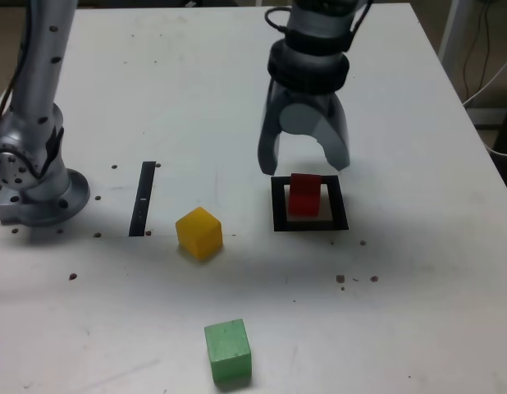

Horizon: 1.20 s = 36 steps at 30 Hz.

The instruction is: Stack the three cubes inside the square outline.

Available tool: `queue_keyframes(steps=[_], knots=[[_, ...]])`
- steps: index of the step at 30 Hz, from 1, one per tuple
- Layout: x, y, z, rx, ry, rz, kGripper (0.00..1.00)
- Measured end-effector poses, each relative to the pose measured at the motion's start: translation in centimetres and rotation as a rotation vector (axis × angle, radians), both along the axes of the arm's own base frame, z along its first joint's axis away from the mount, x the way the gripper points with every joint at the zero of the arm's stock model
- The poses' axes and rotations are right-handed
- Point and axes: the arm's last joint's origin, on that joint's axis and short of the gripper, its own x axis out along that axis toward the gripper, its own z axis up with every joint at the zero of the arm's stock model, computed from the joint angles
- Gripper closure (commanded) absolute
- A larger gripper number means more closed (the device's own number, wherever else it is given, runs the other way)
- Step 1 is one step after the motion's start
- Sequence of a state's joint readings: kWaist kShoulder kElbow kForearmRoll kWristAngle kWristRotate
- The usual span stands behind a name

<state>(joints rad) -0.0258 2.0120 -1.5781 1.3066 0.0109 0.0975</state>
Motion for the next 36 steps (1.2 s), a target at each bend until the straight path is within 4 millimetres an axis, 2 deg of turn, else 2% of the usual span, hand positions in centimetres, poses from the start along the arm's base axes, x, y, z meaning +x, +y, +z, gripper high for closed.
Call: queue_keyframes(steps=[5,9,13,17,19,25,31,36], knots=[[-0.4,0.0,0.3,0.007,-0.002,0.003,0.01],[-1.6,0.1,0.7,0.017,0.000,0.002,0.01],[-4.3,0.2,1.5,0.023,0.001,0.001,0.00],[-7.0,0.0,1.2,0.024,0.014,-0.006,0.01],[-7.6,-0.1,1.4,0.023,0.008,-0.009,0.01],[-11.5,-1.1,0.0,-0.001,0.030,-0.026,0.01],[-13.3,-2.5,-1.5,-0.027,0.035,-0.061,0.01],[-13.4,-2.9,-1.4,-0.032,0.026,-0.075,0.01]])
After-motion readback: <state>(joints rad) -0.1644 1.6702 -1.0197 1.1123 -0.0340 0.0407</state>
